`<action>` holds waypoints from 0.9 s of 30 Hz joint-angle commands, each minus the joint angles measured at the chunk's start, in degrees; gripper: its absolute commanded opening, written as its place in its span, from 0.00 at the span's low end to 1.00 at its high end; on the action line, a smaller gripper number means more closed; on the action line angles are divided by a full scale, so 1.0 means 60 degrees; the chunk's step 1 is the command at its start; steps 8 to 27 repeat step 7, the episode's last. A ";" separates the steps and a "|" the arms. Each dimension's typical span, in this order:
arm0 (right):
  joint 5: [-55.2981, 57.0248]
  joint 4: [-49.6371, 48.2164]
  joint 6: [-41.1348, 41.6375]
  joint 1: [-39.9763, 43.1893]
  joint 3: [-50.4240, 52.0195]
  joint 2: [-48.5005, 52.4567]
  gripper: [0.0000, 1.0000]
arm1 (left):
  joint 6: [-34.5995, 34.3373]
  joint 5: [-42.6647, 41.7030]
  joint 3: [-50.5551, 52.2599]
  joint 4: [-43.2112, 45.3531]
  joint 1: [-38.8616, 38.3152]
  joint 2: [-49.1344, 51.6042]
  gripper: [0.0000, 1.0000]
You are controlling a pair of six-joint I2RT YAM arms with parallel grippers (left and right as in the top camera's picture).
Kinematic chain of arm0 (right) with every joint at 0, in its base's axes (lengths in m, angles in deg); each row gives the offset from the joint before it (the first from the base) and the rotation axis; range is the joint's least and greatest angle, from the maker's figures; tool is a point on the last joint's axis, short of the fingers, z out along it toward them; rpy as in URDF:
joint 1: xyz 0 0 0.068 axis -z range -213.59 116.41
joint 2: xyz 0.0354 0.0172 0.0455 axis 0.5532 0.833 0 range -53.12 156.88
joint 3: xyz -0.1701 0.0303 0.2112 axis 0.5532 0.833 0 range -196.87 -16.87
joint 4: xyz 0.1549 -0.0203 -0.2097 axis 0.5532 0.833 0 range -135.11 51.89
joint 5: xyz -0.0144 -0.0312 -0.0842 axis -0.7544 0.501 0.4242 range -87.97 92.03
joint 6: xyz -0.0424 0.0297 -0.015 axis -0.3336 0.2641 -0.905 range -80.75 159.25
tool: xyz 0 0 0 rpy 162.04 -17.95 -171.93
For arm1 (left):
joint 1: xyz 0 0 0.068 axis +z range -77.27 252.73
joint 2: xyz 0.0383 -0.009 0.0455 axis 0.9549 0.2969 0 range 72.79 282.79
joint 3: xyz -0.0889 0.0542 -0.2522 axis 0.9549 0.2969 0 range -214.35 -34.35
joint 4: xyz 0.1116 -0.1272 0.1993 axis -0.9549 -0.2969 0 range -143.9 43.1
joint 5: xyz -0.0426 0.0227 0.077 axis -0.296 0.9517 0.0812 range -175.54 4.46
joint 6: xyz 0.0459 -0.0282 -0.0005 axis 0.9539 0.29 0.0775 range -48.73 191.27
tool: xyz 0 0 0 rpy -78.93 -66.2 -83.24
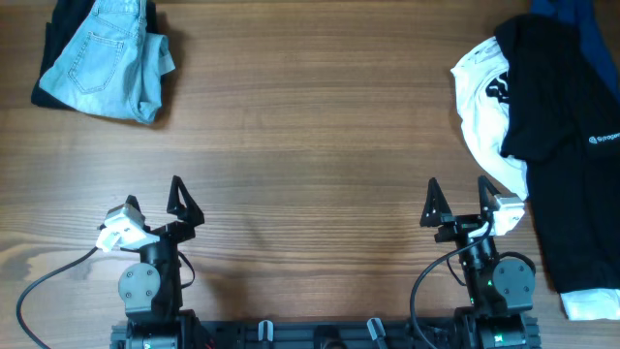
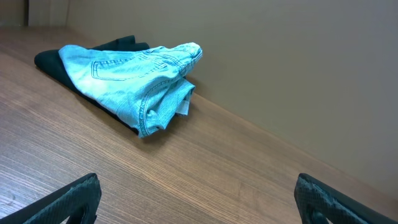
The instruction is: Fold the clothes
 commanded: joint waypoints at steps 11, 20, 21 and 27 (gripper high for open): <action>0.0066 -0.0033 0.0142 -0.0040 0.0011 -0.0033 1.00 | -0.0058 -0.0113 0.0044 -0.0004 -0.0036 -0.0102 1.00; 0.0066 -0.0033 0.0142 -0.0040 0.0011 -0.0033 1.00 | -0.0058 -0.0113 0.0044 -0.0004 -0.0036 -0.0102 1.00; 0.0066 -0.0033 0.0142 -0.0040 0.0011 -0.0033 1.00 | -0.0058 -0.0113 0.0044 -0.0004 -0.0036 -0.0102 1.00; 0.0066 -0.0033 0.0142 -0.0040 0.0011 -0.0033 1.00 | -0.0058 -0.0113 0.0044 -0.0004 -0.0036 -0.0102 1.00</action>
